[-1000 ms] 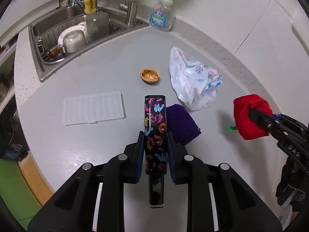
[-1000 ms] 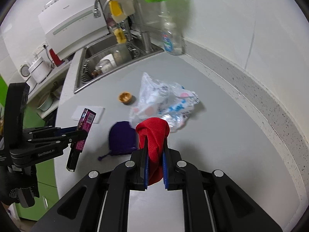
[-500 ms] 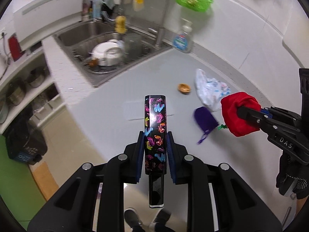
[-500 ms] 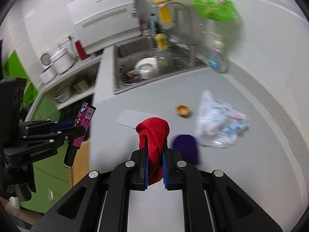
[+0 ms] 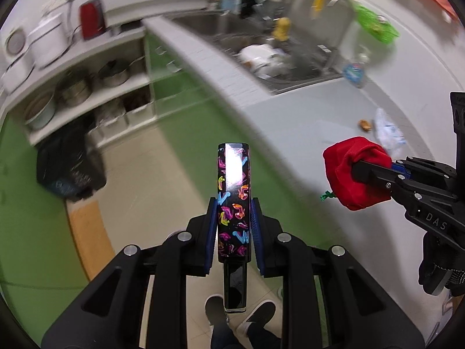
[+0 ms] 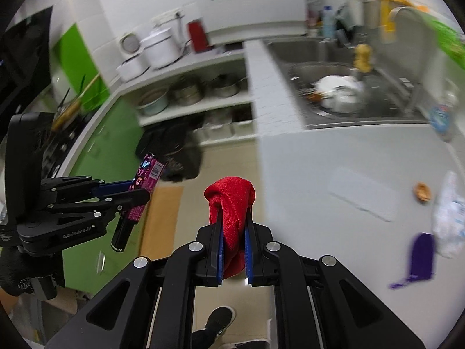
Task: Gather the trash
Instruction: 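Carry the umbrella and red cloth down over the pink bin, then open the left gripper to drop the umbrella while the right gripper drops the cloth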
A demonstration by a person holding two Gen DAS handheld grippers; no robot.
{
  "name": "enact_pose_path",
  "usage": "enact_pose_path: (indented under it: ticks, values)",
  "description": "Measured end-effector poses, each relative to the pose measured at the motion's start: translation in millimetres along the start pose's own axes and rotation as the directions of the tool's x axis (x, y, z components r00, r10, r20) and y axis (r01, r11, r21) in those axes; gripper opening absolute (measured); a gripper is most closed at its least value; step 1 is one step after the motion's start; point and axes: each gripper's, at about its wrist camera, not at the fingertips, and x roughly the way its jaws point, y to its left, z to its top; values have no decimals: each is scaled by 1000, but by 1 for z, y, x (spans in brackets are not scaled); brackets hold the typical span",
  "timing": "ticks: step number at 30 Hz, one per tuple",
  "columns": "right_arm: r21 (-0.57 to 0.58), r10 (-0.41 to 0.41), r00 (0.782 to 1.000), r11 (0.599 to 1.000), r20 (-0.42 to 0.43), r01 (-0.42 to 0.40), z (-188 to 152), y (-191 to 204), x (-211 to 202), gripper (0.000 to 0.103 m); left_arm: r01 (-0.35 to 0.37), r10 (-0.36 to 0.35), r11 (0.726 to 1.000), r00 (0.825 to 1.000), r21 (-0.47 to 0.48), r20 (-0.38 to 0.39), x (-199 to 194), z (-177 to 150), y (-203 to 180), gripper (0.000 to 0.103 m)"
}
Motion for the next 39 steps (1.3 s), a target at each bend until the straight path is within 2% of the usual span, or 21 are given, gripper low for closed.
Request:
enact_pose_path:
  ticks: [5, 14, 21, 27, 33, 34, 35, 36, 37, 39]
  values:
    - [-37, 31, 997, 999, -76, -34, -4, 35, 59, 10, -21, 18, 998, 999, -52, -45, 27, -24, 50, 22]
    - [-67, 12, 981, 997, -193, -25, -41, 60, 180, 10, -16, 1, 995, 989, -100, -146, 140, -77, 117, 22]
    - [-52, -6, 961, 999, -277, -9, -96, 46, 266, 10, -3, -35, 987, 972, -162, -231, 260, -133, 157, 22]
    - [-17, -7, 947, 1000, -320, 1, -139, 28, 318, 10, 21, -87, 975, 952, -221, -294, 357, -178, 180, 22]
    - [22, 2, 933, 1000, -359, 6, -175, 15, 360, 10, 27, -101, 974, 940, -225, -326, 412, -207, 187, 23]
    - [24, 2, 932, 1000, -363, 7, -176, 15, 365, 10, 29, -104, 974, 939, -224, -329, 416, -208, 188, 31]
    - [27, 2, 930, 1000, -368, 8, -178, 15, 369, 10, 26, -101, 975, 937, -221, -336, 422, -211, 188, 45]
    - [31, 4, 928, 999, -373, 9, -181, 14, 375, 10, 28, -102, 975, 938, -221, -332, 425, -214, 189, 82]
    - [35, 4, 926, 999, -377, 9, -183, 13, 378, 10, 31, -104, 974, 941, -226, -322, 425, -215, 190, 100]
    - [38, 7, 924, 999, -383, 8, -185, 11, 382, 10, 22, -99, 972, 942, -234, -321, 423, -217, 191, 100]
